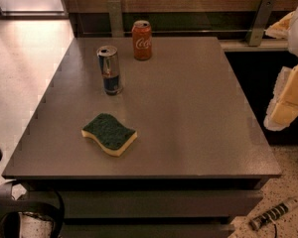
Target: Move sponge near coke can
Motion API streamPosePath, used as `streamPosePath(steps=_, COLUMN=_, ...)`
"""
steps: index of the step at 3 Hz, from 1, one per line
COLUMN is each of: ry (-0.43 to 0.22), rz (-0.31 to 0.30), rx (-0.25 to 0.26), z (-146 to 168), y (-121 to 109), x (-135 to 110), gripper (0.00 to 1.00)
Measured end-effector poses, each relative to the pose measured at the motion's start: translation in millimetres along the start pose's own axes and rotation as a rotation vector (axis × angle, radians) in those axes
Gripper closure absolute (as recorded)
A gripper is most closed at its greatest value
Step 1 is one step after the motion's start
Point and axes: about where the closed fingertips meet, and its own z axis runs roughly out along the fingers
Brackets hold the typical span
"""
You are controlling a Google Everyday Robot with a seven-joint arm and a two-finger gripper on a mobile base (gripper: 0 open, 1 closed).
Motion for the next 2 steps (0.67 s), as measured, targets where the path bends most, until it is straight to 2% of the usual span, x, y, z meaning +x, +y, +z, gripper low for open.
streamPosePath(steps=1, ry=0.0, rz=0.0, rx=0.0, z=-0.1, y=0.0, x=0.0, gripper=0.0)
streamPosePath(steps=2, ry=-0.069, rz=0.019, rx=-0.017, z=7.3, y=0.5, x=-5.0, gripper=0.0)
